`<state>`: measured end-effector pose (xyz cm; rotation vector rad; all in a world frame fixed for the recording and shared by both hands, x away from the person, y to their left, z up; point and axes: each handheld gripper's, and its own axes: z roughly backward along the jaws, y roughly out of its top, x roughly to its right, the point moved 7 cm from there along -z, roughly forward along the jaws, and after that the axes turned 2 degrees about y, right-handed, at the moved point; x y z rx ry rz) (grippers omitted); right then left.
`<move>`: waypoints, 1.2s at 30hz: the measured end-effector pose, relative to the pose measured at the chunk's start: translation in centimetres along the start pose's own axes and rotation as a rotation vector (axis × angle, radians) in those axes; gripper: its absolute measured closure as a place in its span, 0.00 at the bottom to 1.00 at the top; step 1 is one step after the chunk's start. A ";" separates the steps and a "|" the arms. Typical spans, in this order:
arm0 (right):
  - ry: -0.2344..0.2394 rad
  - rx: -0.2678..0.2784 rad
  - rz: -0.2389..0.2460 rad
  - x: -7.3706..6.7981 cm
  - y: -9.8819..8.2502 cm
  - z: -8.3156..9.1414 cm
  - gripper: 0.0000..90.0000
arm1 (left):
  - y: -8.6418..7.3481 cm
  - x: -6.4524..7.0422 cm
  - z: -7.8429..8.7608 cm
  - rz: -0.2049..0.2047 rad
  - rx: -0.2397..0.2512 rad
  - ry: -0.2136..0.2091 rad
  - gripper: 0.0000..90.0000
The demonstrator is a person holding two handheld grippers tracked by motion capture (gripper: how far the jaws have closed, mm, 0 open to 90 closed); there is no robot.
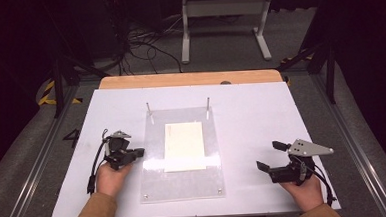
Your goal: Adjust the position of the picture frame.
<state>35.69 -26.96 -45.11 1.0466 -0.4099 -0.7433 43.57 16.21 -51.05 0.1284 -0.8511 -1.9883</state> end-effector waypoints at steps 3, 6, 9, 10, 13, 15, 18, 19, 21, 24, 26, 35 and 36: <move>0.008 -0.005 0.001 -0.1 0.0 -0.1 0.10 | 0.5 0.5 -0.6 -0.014 0.008 0.000 1.00; 0.017 -0.003 0.002 -0.3 0.0 0.0 0.11 | 1.0 1.1 -1.2 -0.018 0.017 -0.009 1.00; 0.025 -0.002 0.005 -0.4 0.1 0.0 0.12 | 1.6 1.8 -1.9 -0.029 0.024 -0.014 1.00; 0.029 -0.002 0.010 -0.5 0.1 0.0 0.12 | 1.7 2.2 -2.1 -0.034 0.024 -0.017 1.00; 0.048 -0.003 0.022 -0.9 0.2 -0.1 0.17 | 2.3 3.1 -3.0 -0.041 0.037 -0.026 1.00; 0.058 -0.008 0.045 -1.2 0.2 -0.2 0.20 | 2.7 3.4 -3.3 -0.051 0.039 -0.031 1.00; 0.065 -0.027 0.088 -1.8 0.1 -0.4 0.29 | 2.8 3.7 -3.4 -0.044 0.041 -0.031 1.00; 0.069 -0.037 0.093 -2.0 0.1 -0.5 0.33 | 2.8 3.7 -3.3 -0.049 0.039 -0.038 0.99; 0.101 -0.063 0.105 -2.6 -0.2 -0.6 0.41 | 2.7 3.9 -2.6 -0.054 0.041 -0.066 0.93; 0.147 -0.104 0.136 -3.8 -0.6 -0.8 0.53 | 2.3 5.1 -1.1 -0.114 0.029 -0.096 0.82; 0.176 -0.122 0.150 -4.6 -0.9 -1.0 0.58 | 1.7 6.3 -0.2 -0.176 0.015 -0.109 0.78; 0.269 -0.186 0.178 -6.9 -2.1 -1.8 0.67 | -2.7 9.8 3.3 -0.325 -0.003 -0.228 0.73; 0.273 -0.191 0.177 -7.0 -2.3 -1.9 0.67 | -3.0 10.0 3.5 -0.334 -0.003 -0.244 0.73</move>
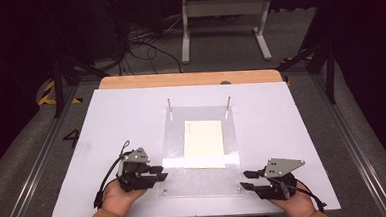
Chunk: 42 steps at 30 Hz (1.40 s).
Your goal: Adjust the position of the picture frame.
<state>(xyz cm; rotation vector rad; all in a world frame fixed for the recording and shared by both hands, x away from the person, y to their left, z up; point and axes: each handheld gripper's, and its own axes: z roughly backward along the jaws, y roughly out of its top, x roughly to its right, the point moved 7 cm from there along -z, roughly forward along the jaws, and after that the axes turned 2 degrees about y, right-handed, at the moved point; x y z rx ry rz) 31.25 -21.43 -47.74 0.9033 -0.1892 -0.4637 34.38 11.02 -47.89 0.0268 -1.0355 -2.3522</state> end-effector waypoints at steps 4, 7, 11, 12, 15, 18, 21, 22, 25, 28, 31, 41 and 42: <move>0.024 -0.012 -0.005 -0.3 -0.2 -0.4 0.70 | -1.0 1.1 -0.1 -0.039 -0.023 -0.048 0.72; 0.034 -0.024 0.003 -0.7 -0.4 -0.8 0.72 | -2.0 1.4 -0.4 -0.028 -0.042 -0.070 0.71; 0.047 -0.035 0.011 -0.9 -0.6 -1.1 0.74 | -2.5 1.7 -0.7 -0.044 -0.060 -0.079 0.72; 0.052 -0.040 0.009 -0.9 -0.7 -1.3 0.74 | -2.6 1.7 -0.8 -0.051 -0.063 -0.075 0.73; 0.062 -0.053 0.021 -1.1 -0.9 -1.6 0.76 | -2.7 1.9 -1.2 -0.066 -0.082 -0.078 0.74; 0.069 -0.064 0.031 -1.3 -1.0 -1.9 0.79 | -2.8 1.7 -1.2 -0.058 -0.068 -0.077 0.78; 0.066 -0.074 0.042 -1.4 -1.2 -2.1 0.84 | -2.9 1.6 -1.2 -0.056 -0.054 -0.062 0.84; 0.063 -0.074 0.047 -1.4 -1.2 -2.2 0.86 | -2.9 1.5 -1.2 -0.059 -0.057 -0.056 0.86; 0.046 -0.072 0.061 -1.4 -1.2 -2.2 0.90 | -2.9 1.4 -1.3 -0.061 -0.046 -0.055 0.89; 0.045 -0.068 0.061 -1.3 -1.3 -2.2 0.91 | -2.8 1.4 -1.4 -0.065 -0.040 -0.057 0.89; 0.043 -0.065 0.057 -1.4 -1.3 -2.2 0.91 | -2.9 1.4 -1.4 -0.070 -0.034 -0.051 0.90; 0.069 -0.077 0.048 -1.7 -1.8 -1.4 0.92 | -3.3 2.8 -1.3 -0.080 -0.060 -0.103 0.92; 0.075 -0.079 0.049 -1.8 -1.9 -1.3 0.92 | -3.4 3.1 -1.2 -0.081 -0.066 -0.110 0.92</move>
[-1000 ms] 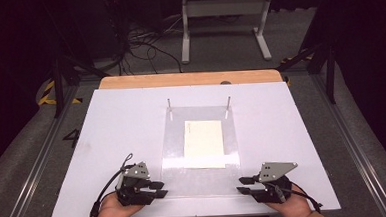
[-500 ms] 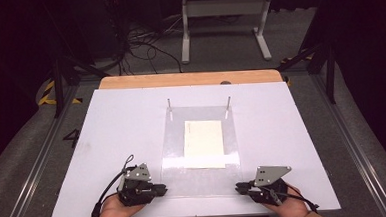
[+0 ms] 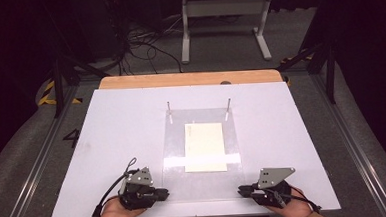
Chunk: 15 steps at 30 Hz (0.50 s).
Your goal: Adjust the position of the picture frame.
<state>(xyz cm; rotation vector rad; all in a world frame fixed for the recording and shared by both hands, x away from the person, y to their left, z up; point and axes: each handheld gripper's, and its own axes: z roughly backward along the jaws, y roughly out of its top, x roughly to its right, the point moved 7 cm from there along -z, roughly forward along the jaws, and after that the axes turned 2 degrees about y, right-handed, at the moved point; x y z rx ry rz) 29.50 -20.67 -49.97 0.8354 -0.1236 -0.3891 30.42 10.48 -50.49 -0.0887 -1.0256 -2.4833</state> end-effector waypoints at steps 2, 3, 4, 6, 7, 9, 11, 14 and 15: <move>0.008 -0.005 0.005 -0.3 -0.2 0.2 0.92 | -0.3 0.4 0.2 0.000 -0.012 -0.011 0.95; 0.011 -0.008 0.005 -0.5 -0.3 0.4 0.92 | -0.6 1.1 -0.1 0.004 -0.027 -0.107 0.99; 0.017 -0.006 0.007 -0.6 -0.4 0.4 0.92 | -1.0 1.8 -0.6 -0.007 -0.055 -0.133 0.99; 0.018 -0.009 0.009 -0.8 -0.4 0.4 0.92 | -0.8 3.1 -1.2 -0.062 -0.077 -0.092 0.99; 0.018 -0.010 0.016 -0.8 -0.4 0.4 0.92 | -0.5 3.3 -1.1 -0.092 -0.080 -0.065 0.99; 0.024 -0.010 0.014 -0.8 -0.3 0.4 0.92 | -0.1 3.5 -0.7 -0.093 -0.050 -0.063 0.96; 0.026 -0.013 0.016 -0.8 -0.3 0.4 0.91 | 0.0 3.4 -0.5 -0.081 -0.033 -0.065 0.93; 0.029 -0.009 0.006 -0.8 -0.2 0.5 0.88 | 0.3 2.6 0.2 -0.046 0.025 -0.051 0.86; 0.016 0.032 0.004 -0.5 0.3 0.9 0.85 | 0.7 2.0 0.8 -0.023 0.071 -0.042 0.84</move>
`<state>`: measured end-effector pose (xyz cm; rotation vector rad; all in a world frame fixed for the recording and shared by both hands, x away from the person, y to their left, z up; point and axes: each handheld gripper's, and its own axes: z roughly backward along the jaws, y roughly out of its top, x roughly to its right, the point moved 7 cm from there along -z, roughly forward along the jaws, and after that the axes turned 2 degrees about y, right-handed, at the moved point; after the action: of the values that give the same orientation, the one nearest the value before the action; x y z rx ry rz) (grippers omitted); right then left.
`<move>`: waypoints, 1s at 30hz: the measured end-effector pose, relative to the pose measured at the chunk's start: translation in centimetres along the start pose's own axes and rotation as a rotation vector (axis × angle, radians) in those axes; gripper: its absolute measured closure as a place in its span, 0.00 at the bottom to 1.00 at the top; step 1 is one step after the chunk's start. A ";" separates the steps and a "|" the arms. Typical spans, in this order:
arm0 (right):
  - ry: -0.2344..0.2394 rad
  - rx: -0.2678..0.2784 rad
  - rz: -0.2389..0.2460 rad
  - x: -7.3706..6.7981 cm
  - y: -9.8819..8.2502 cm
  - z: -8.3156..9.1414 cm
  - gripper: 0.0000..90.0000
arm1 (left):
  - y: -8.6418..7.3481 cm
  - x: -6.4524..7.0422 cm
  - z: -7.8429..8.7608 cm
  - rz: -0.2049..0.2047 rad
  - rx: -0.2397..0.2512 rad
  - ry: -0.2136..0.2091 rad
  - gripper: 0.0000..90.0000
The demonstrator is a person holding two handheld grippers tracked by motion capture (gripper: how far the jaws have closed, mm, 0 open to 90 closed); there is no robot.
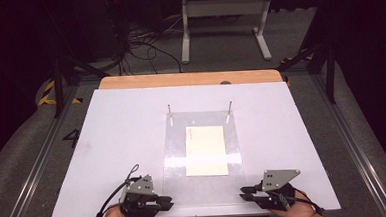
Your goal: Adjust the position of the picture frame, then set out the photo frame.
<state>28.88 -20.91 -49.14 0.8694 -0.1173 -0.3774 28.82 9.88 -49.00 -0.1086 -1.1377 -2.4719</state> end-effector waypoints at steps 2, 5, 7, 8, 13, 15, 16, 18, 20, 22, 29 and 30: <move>-0.011 0.022 -0.005 0.2 0.3 0.3 0.84 | 0.4 -0.4 0.5 0.009 0.039 0.024 0.83; -0.056 0.091 -0.020 0.9 1.3 1.3 0.82 | 1.3 -1.3 1.3 0.031 0.103 0.065 0.76; -0.078 0.119 -0.027 1.3 1.7 1.7 0.81 | 1.9 -2.0 1.8 0.048 0.140 0.111 0.71; -0.089 0.133 -0.035 1.6 2.0 1.9 0.81 | 2.1 -2.4 2.1 0.055 0.153 0.130 0.69; -0.113 0.175 -0.066 2.6 2.9 2.5 0.79 | 2.4 -4.2 2.5 0.104 0.178 0.191 0.62; -0.111 0.190 -0.088 3.0 3.4 2.7 0.79 | 2.2 -4.7 2.5 0.126 0.176 0.197 0.61; -0.117 0.195 -0.094 3.3 3.7 2.8 0.79 | 2.2 -4.9 2.5 0.125 0.177 0.207 0.60; -0.132 0.210 -0.104 3.9 4.3 2.8 0.79 | 2.3 -5.3 2.7 0.128 0.187 0.223 0.58; -0.143 0.224 -0.109 4.4 4.9 2.9 0.79 | 2.3 -5.8 2.9 0.138 0.200 0.230 0.57; -0.159 0.221 -0.109 5.0 5.4 2.8 0.76 | 2.3 -6.1 2.9 0.152 0.205 0.241 0.56; -0.215 0.201 -0.107 7.4 6.9 2.4 0.73 | 2.2 -6.8 3.1 0.165 0.216 0.265 0.54; -0.234 0.203 -0.111 8.0 7.1 2.3 0.71 | 2.0 -6.8 3.2 0.173 0.220 0.270 0.54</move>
<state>37.64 -21.37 -42.67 1.0324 -0.3295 -0.5780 35.54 13.42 -47.07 0.1779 -1.2158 -2.1194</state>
